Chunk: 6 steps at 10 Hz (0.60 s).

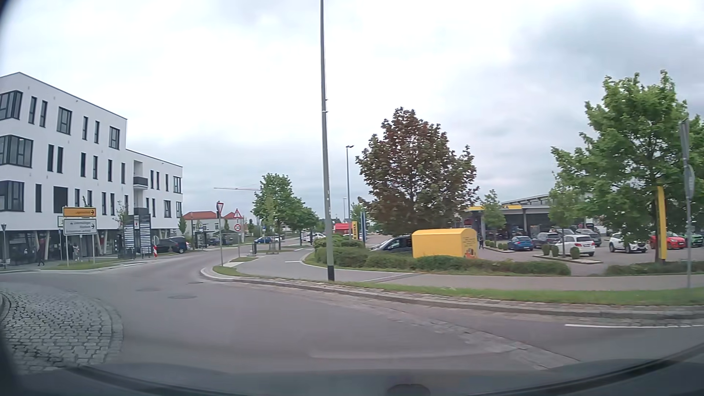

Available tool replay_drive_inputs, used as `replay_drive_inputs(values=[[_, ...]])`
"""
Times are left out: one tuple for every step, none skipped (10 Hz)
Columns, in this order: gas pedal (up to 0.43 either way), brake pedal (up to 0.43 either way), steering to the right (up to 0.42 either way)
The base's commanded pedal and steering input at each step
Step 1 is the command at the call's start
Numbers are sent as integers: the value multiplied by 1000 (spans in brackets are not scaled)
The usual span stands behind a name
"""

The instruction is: Follow the waypoints while adhering to traffic rules and regulations

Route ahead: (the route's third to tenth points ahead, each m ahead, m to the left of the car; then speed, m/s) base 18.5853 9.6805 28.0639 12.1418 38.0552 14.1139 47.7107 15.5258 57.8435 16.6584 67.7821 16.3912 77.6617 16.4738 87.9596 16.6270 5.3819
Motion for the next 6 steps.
replay_drive_inputs(values=[[98, 0, -328], [98, 0, -326], [98, 0, -323], [87, 0, -317], [87, 0, -312], [47, 0, -307]])
